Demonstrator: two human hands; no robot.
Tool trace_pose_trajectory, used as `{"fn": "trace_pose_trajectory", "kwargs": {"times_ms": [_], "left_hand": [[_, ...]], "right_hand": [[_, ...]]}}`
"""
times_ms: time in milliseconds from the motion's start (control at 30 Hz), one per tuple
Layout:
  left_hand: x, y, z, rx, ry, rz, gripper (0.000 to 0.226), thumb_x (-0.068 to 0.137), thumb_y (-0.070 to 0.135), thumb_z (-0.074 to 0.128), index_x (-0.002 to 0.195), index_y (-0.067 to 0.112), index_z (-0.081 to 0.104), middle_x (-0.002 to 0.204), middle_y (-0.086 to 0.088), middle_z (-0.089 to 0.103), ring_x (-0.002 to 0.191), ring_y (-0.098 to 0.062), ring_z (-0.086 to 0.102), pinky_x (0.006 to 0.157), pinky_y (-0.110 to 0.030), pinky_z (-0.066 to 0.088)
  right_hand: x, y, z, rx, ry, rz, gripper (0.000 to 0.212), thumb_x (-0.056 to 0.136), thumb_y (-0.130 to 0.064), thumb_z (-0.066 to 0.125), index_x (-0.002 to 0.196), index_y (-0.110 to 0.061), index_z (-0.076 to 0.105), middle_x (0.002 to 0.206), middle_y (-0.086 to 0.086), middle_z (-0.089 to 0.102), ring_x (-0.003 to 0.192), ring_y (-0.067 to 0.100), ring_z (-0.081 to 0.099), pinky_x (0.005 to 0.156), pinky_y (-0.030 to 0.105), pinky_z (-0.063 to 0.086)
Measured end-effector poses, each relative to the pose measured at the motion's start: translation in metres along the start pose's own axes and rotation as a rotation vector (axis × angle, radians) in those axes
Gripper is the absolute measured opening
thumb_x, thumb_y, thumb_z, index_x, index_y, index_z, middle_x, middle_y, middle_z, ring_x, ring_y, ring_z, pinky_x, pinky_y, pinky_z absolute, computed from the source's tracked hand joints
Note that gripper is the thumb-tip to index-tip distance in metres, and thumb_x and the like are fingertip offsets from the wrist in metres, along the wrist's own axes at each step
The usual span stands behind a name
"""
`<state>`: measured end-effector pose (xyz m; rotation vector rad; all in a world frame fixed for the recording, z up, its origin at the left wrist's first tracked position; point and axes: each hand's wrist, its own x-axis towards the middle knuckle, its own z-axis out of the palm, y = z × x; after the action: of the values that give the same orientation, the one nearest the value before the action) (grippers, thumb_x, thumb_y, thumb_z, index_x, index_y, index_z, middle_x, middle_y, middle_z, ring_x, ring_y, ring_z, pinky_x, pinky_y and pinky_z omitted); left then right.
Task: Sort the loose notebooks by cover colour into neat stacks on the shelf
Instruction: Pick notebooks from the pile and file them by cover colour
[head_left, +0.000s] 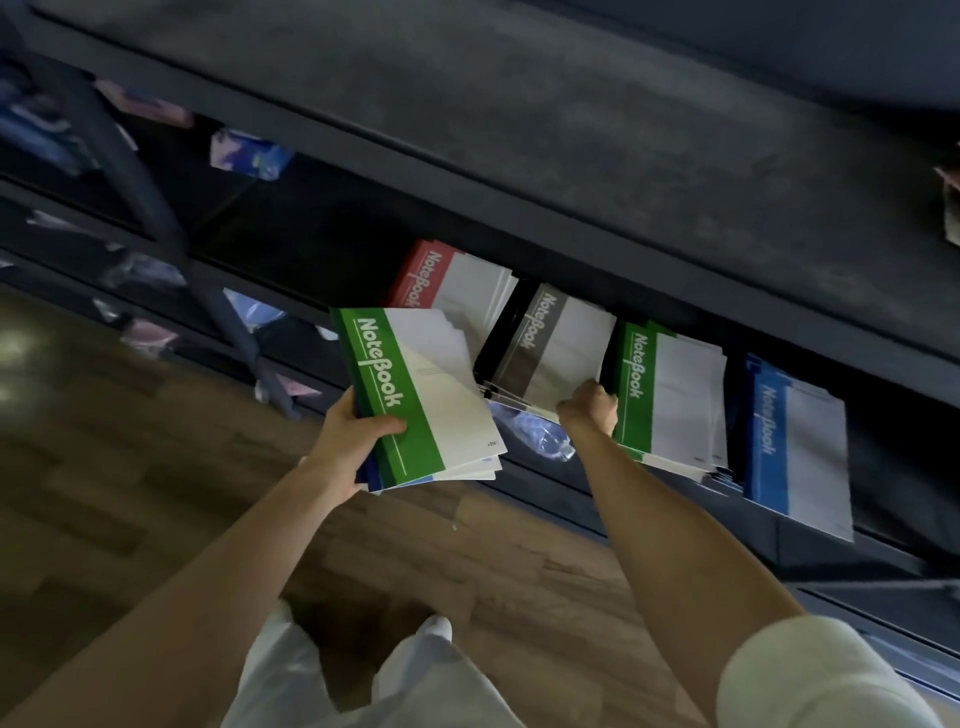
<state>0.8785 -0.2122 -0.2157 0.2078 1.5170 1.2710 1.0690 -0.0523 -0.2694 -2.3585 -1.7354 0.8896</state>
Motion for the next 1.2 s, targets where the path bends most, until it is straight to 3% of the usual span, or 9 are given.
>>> {"fn": "trace_pose_trajectory", "kwargs": {"times_ms": [100,233,333,433,633,800,967,1067,1200], "left_hand": [[-0.008,0.001,-0.001,0.006,-0.012,-0.011,0.037,0.087,-0.011,0.052,0.108,0.019,0.050,0.092,-0.001,0.061,0.080,-0.019,0.059,0.061,-0.032,0.046],[-0.015,0.002,0.002,0.021,-0.110,-0.005,0.042,0.085,-0.014,0.051,0.113,0.017,0.052,0.097,-0.004,0.064,0.084,-0.022,0.061,0.076,-0.037,0.048],[-0.021,-0.001,0.012,0.053,-0.129,0.014,0.045,0.083,-0.016,0.054,0.114,0.017,0.053,0.098,-0.004,0.063,0.090,-0.027,0.059,0.076,-0.038,0.047],[-0.027,-0.005,0.023,0.077,-0.179,0.027,0.049,0.083,-0.015,0.055,0.123,0.013,0.052,0.107,-0.006,0.060,0.097,-0.026,0.057,0.080,-0.038,0.045],[-0.038,-0.023,0.046,0.178,-0.345,0.015,0.046,0.082,-0.013,0.059,0.121,0.012,0.052,0.113,-0.008,0.060,0.103,-0.026,0.057,0.092,-0.043,0.046],[-0.044,-0.037,0.063,0.218,-0.437,0.023,0.041,0.084,-0.002,0.064,0.122,0.012,0.054,0.112,-0.007,0.063,0.098,-0.024,0.061,0.082,-0.034,0.049],[-0.047,-0.040,0.088,0.298,-0.454,0.084,0.030,0.089,0.003,0.060,0.112,0.019,0.051,0.089,0.006,0.059,0.077,-0.006,0.054,0.072,-0.026,0.044],[-0.042,-0.040,0.103,0.298,-0.400,0.051,0.030,0.088,0.002,0.061,0.109,0.019,0.049,0.088,0.003,0.058,0.073,-0.010,0.054,0.059,-0.025,0.041],[-0.038,-0.044,0.126,0.265,-0.296,-0.006,0.032,0.085,0.000,0.063,0.109,0.015,0.049,0.088,-0.001,0.058,0.075,-0.016,0.055,0.061,-0.029,0.043]], "right_hand": [[-0.017,0.005,-0.002,-0.070,-0.037,-0.018,0.036,0.098,-0.026,0.044,0.128,-0.008,0.051,0.116,0.015,0.047,0.108,0.033,0.055,0.077,0.034,0.042],[-0.056,-0.004,-0.003,0.103,-0.330,-0.087,0.048,0.096,-0.048,0.037,0.089,-0.007,0.061,0.077,0.010,0.052,0.065,0.020,0.053,0.059,0.026,0.043],[-0.087,-0.008,-0.013,0.257,-0.456,-0.055,0.034,0.094,-0.040,0.043,0.080,-0.011,0.054,0.067,0.005,0.051,0.055,0.018,0.047,0.051,0.023,0.036],[-0.110,0.004,-0.022,0.247,-0.322,-0.095,0.019,0.091,-0.028,0.049,0.079,-0.014,0.053,0.062,0.001,0.048,0.053,0.016,0.046,0.046,0.022,0.036],[-0.144,0.046,-0.046,0.365,-0.054,-0.043,0.030,0.085,-0.022,0.060,0.113,-0.016,0.065,0.097,0.005,0.066,0.088,0.023,0.063,0.076,0.034,0.056],[-0.149,0.086,-0.059,0.418,0.041,0.098,0.007,0.085,-0.014,0.060,0.079,-0.011,0.062,0.085,0.007,0.063,0.075,0.021,0.059,0.061,0.026,0.047],[-0.134,0.111,-0.068,0.425,0.102,0.149,0.035,0.091,-0.016,0.053,0.124,-0.005,0.053,0.117,0.014,0.062,0.103,0.030,0.061,0.071,0.030,0.051],[-0.115,0.124,-0.074,0.425,0.038,0.144,0.036,0.096,-0.023,0.047,0.128,-0.006,0.045,0.118,0.014,0.058,0.083,0.028,0.065,0.045,0.025,0.048],[-0.084,0.138,-0.089,0.360,0.002,0.111,0.033,0.098,-0.021,0.045,0.126,-0.004,0.042,0.111,0.016,0.058,0.060,0.018,0.055,0.043,0.026,0.043]]}}
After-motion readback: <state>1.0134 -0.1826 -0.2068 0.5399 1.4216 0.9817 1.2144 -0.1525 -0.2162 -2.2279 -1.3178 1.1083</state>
